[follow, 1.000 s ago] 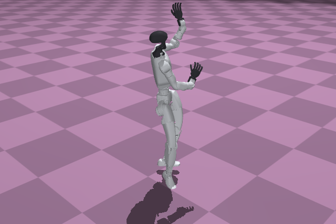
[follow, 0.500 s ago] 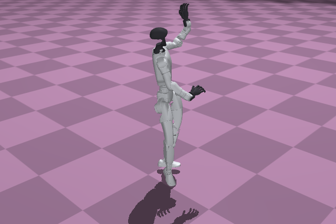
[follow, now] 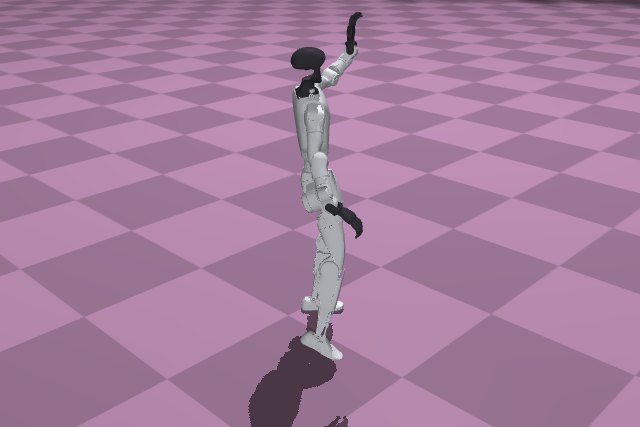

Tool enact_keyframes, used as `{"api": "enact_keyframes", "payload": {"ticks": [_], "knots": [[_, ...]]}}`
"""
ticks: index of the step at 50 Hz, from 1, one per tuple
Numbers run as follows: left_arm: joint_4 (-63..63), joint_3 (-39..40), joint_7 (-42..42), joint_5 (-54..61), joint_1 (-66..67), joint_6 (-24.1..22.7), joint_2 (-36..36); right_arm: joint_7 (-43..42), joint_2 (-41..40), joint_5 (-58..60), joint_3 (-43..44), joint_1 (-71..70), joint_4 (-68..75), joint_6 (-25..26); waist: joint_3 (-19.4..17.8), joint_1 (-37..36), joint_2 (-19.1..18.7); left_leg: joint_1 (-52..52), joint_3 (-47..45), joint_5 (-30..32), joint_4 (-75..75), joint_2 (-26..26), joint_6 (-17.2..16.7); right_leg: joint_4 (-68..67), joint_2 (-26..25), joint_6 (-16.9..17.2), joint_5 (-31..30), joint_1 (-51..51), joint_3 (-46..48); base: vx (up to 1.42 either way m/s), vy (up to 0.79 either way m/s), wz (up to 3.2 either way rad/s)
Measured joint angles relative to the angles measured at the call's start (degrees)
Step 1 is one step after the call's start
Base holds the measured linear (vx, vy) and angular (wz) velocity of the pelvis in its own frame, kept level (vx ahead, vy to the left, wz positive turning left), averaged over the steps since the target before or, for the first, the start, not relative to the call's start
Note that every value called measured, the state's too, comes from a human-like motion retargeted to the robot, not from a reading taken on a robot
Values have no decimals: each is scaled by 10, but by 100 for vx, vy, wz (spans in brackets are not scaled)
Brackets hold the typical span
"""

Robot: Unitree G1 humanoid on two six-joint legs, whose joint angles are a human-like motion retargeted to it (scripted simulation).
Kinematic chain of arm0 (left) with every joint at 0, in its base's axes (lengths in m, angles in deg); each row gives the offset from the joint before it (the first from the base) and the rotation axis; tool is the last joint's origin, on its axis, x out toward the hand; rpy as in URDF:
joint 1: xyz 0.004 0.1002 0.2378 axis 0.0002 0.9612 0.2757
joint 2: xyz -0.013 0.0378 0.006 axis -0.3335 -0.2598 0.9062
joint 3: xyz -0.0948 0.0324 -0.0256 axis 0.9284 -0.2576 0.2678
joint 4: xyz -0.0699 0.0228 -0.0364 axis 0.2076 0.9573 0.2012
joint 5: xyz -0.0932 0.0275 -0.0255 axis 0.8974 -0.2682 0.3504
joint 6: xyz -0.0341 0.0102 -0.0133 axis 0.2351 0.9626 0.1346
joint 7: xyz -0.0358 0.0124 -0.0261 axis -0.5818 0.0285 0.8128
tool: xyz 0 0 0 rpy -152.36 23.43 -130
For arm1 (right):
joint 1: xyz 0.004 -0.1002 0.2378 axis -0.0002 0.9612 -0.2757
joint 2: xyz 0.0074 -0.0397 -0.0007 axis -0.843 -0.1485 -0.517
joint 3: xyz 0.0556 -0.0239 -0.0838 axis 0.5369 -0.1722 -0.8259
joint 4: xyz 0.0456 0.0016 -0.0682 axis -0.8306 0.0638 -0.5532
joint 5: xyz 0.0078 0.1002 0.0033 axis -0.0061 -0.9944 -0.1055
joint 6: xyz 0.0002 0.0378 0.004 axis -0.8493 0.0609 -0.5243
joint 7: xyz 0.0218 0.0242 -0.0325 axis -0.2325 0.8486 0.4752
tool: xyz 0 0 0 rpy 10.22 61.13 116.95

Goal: Dance

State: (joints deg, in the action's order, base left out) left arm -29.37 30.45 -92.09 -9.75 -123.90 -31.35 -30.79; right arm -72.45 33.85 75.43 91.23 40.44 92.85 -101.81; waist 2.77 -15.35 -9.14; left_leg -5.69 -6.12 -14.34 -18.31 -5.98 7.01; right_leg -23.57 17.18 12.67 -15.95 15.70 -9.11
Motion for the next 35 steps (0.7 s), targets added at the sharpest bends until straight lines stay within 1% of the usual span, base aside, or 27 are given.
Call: {"api": "enact_keyframes", "payload": {"ticks": [2,3,5,7,10,11,13,15,17,18,20,21,22,24,28,30,32,33,35], "knots": [[26,-3,-14,-18,3,4,-5,124,9,-15,47,34,5,13,-1,6,-5,7,30,-11,-10,31,-20,39,-61,23,-10,-39,-87,-7,-46,104],[40,-2,-19,-27,3,6,-6,195,15,-22,69,52,8,26,-3,13,-3,11,45,-15,-15,40,-28,57,-72,23,-8,-60,-105,-6,-47,107],[70,2,-24,-47,6,8,-16,327,26,-35,117,82,5,76,-2,26,-6,13,75,-23,-23,74,-50,55,-94,23,45,-91,-80,-10,-45,101],[102,5,-30,-70,14,17,-35,481,39,-47,166,114,5,130,6,41,3,4,97,-16,-21,75,-56,63,-71,23,105,-108,-33,-25,-27,101],[155,22,-68,-124,19,30,-52,736,58,-74,254,154,15,216,5,41,21,9,114,-3,-6,95,-77,62,-84,23,158,-119,-38,-41,-37,60],[177,28,-82,-138,19,36,-56,803,66,-79,286,165,19,244,5,44,24,10,122,5,1,109,-86,63,-92,23,173,-120,-30,-45,-41,49],[230,43,-109,-158,18,48,-67,916,85,-91,354,184,28,298,7,49,30,13,122,26,18,137,-98,68,-107,23,196,-122,-21,-42,-43,48],[288,64,-135,-166,15,57,-80,982,104,-102,420,195,37,346,6,52,38,19,104,57,32,164,-100,77,-121,23,208,-127,-24,-39,-43,17],[325,92,-165,-149,9,64,-83,993,126,-120,484,201,40,385,3,60,42,22,87,99,42,189,-102,84,-136,23,214,-132,-36,-39,-39,22],[327,108,-177,-128,5,62,-78,988,137,-135,516,201,40,399,2,64,48,19,78,125,49,194,-101,87,-138,23,216,-131,-41,-46,-32,32],[313,129,-190,-79,-4,33,-64,970,158,-172,577,196,36,421,4,74,65,8,51,177,62,195,-100,92,-134,23,219,-121,-48,-50,-29,33],[301,125,-188,-46,-9,11,-56,959,168,-194,604,193,32,431,6,76,69,4,38,203,68,202,-105,94,-139,18,220,-117,-43,-43,-30,30],[286,120,-188,-14,-17,-5,-46,949,177,-213,629,189,28,441,6,78,73,1,22,229,73,208,-108,95,-144,12,220,-114,-39,-37,-33,27],[232,115,-191,42,-46,-16,-14,926,196,-247,673,177,15,458,3,81,85,-1,-15,279,82,220,-106,98,-153,-1,220,-113,-30,-39,-33,30],[90,91,-172,98,-106,-56,67,861,239,-321,728,150,-26,484,2,90,110,-13,-69,356,89,243,-99,101,-167,-22,222,-111,-17,-33,-29,39],[-2,58,-155,117,-118,-59,110,813,258,-365,736,130,-65,505,0,96,118,-16,-95,388,92,253,-87,100,-173,-30,224,-111,-13,-27,-23,39],[-100,24,-140,117,-123,-46,149,757,275,-419,731,112,-109,515,1,102,124,-17,-121,411,96,261,-75,104,-179,-39,226,-115,-8,-21,-17,38],[-151,11,-133,110,-126,-34,170,726,283,-444,728,101,-131,511,2,105,126,-16,-136,418,98,265,-74,105,-182,-42,226,-117,-4,-17,-15,37],[-250,-9,-129,91,-134,-5,215,659,293,-489,716,69,-174,491,6,112,128,-17,-144,410,98,269,-84,101,-189,-46,227,-117,5,-14,-14,32]]}}
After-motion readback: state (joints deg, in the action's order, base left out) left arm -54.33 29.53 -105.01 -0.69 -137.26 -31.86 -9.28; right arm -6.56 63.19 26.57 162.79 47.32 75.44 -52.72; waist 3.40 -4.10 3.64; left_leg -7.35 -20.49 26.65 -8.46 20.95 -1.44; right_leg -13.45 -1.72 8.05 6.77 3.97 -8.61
